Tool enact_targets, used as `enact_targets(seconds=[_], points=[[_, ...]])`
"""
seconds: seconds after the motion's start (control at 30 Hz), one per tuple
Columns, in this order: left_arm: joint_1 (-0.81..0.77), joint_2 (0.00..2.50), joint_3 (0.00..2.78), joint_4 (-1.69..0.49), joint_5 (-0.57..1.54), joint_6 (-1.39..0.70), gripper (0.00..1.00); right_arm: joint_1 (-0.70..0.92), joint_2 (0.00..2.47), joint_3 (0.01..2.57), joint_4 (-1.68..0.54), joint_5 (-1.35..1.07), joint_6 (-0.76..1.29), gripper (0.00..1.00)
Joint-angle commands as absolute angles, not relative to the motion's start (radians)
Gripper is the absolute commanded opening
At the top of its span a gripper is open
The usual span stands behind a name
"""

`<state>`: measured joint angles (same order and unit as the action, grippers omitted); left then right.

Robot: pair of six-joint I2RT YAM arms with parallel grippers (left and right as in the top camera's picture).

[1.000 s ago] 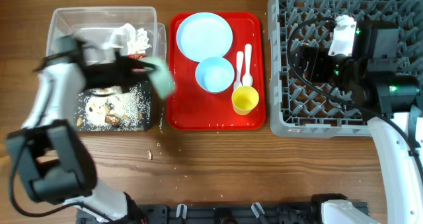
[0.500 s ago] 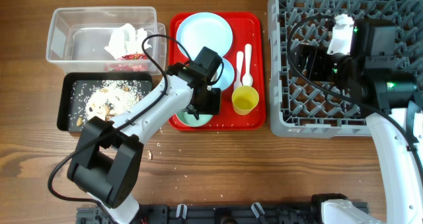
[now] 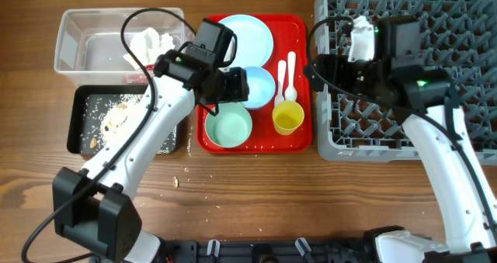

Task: Sort waste into correct bins and load items into the dishwasher rack
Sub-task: 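Set the empty mint bowl back on the red tray with the left gripper, then grasp the yellow cup with the left gripper and lift it toward the right gripper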

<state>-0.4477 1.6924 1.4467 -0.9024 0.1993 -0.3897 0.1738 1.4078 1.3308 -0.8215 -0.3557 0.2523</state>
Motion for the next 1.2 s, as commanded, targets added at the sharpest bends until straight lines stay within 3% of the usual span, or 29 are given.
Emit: enact_targets(seconds=[0.0, 0.23, 0.5, 0.53, 0.57, 0.63, 0.67, 0.7, 0.87, 1.03, 1.17], points=[[-0.517, 1.745, 1.458, -0.824, 0.262, -0.287, 0.6, 0.133, 1.39, 1.354, -0.817, -0.273, 0.323, 0.93], [-0.611, 1.897, 1.458, -0.75, 0.261, -0.186, 0.61, -0.078, 1.298, 1.354, -0.904, -0.274, 0.304, 0.96], [-0.632, 1.988, 1.458, -0.728, 0.262, -0.186, 0.52, -0.093, 1.299, 1.354, -0.936, -0.274, 0.288, 0.96], [-0.636, 1.998, 1.458, -0.728, 0.261, -0.186, 0.49, -0.093, 1.299, 1.354, -0.936, -0.274, 0.288, 0.96], [-0.638, 2.001, 1.458, -0.728, 0.261, -0.186, 0.39, -0.093, 1.299, 1.354, -0.937, -0.274, 0.288, 0.96], [-0.636, 2.001, 1.459, -0.724, 0.261, -0.192, 0.12, -0.093, 1.299, 1.354, -0.94, -0.274, 0.289, 0.96], [-0.631, 1.997, 1.463, -0.725, 0.262, -0.208, 0.04, -0.093, 1.299, 1.354, -0.94, -0.274, 0.289, 0.96], [-0.625, 1.99, 1.466, -0.729, 0.265, -0.242, 0.04, -0.093, 1.299, 1.354, -0.941, -0.276, 0.289, 0.96], [-0.533, 1.905, 1.531, -0.775, 0.527, -0.271, 0.04, -0.092, 1.313, 1.346, -0.938, -0.382, 0.268, 0.99], [-0.326, 1.811, 1.547, -0.771, 1.073, -0.269, 0.04, -0.092, 1.388, 1.346, -0.899, -0.81, 0.055, 1.0], [-0.221, 1.81, 1.547, -0.77, 1.349, -0.269, 0.04, -0.082, 1.451, 1.346, -0.823, -1.111, -0.027, 1.0]])
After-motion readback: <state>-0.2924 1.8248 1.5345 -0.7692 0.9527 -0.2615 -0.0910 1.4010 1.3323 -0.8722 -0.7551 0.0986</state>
